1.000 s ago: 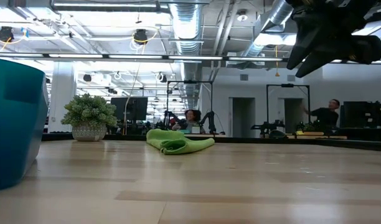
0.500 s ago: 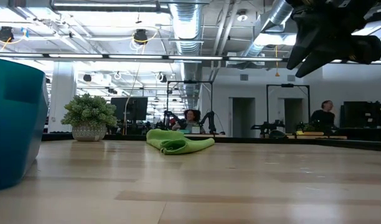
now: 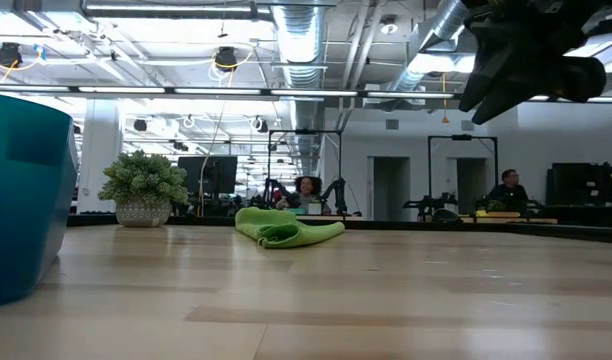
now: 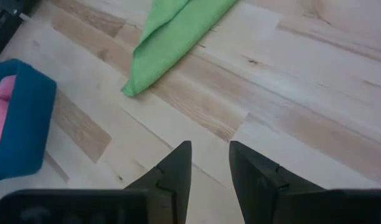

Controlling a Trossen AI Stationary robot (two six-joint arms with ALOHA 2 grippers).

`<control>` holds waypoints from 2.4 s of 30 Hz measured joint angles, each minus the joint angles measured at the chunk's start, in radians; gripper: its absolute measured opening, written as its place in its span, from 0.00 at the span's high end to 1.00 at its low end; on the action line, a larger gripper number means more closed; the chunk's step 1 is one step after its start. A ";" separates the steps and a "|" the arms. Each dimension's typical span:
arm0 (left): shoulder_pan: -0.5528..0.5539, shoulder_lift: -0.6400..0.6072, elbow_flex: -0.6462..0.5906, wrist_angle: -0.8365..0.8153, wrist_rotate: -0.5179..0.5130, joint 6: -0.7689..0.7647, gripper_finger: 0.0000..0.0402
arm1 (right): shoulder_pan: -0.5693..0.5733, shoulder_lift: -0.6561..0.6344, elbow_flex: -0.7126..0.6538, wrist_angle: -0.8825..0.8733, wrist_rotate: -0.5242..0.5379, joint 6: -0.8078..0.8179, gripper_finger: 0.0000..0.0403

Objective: Fold microfiber towels
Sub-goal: Fold the green microfiber towel

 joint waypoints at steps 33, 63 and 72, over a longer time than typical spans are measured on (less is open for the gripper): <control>1.232 0.797 0.685 0.206 -0.446 0.628 0.42 | -0.164 0.000 0.000 -0.224 -0.115 -0.120 0.67; 1.253 0.967 0.779 0.146 -0.572 0.539 0.43 | -0.125 0.000 0.000 -0.282 -0.105 -0.130 0.67; 1.252 0.965 0.744 0.154 -0.563 0.545 0.46 | -0.125 0.000 0.000 -0.285 -0.104 -0.152 0.67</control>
